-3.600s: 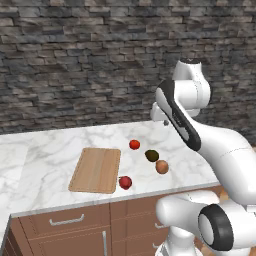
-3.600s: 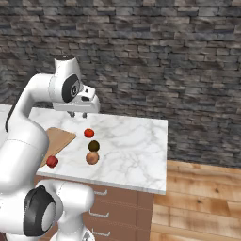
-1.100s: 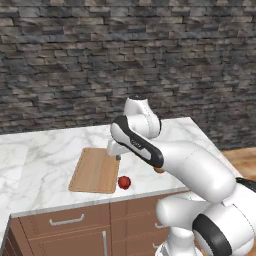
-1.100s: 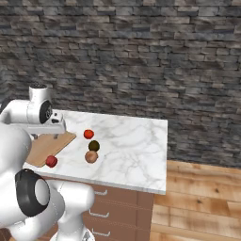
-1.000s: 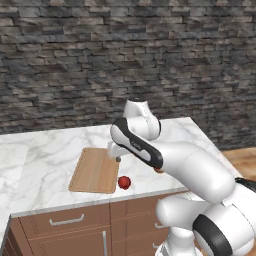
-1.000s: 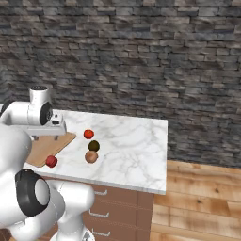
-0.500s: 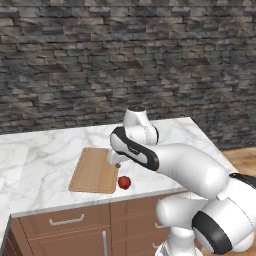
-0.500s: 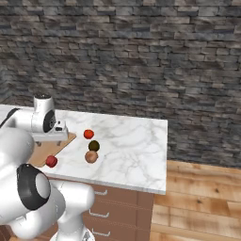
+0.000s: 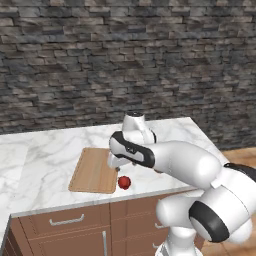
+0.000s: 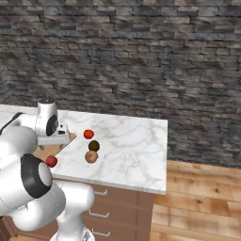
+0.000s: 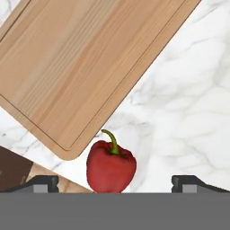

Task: Place the avocado, onion, tomato, and bell pepper on the cutting board.

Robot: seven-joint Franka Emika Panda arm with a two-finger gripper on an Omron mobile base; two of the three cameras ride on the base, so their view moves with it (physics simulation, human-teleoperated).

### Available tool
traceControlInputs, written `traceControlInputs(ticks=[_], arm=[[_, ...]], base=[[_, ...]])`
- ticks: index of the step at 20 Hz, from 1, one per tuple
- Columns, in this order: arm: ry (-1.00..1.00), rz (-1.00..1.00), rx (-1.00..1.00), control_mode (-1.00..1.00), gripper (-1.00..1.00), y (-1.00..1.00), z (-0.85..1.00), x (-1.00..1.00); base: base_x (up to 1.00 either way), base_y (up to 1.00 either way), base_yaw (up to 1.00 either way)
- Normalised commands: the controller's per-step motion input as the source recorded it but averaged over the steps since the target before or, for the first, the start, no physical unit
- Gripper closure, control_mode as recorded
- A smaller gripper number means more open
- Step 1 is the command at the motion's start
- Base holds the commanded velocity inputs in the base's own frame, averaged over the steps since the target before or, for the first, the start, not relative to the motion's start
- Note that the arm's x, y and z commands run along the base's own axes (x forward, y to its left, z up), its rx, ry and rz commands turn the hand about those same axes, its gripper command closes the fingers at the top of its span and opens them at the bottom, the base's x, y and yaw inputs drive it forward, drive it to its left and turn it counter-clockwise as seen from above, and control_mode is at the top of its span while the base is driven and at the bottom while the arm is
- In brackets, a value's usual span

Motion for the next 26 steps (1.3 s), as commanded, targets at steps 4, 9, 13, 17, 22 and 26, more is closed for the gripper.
traceControlInputs(ticks=[4,9,13,17,22,26], arm=[[0.00,0.02,0.00,-1.00,-1.00,0.06,-0.12,-0.02],[0.00,0.02,0.00,-1.00,-1.00,0.05,-0.07,-0.11],[0.00,0.01,0.00,-1.00,-1.00,0.05,-0.08,-0.12],[0.00,0.00,0.00,-1.00,-1.00,0.01,-0.11,-0.17],[0.00,0.00,0.00,-1.00,-1.00,0.00,-0.10,-0.06],[0.00,0.00,0.00,-1.00,-1.00,0.00,-0.21,0.00]], base=[[0.00,0.00,0.00],[0.00,0.00,0.00],[0.00,0.00,0.00],[0.00,0.00,0.00],[0.00,0.00,0.00],[0.00,0.00,0.00]])
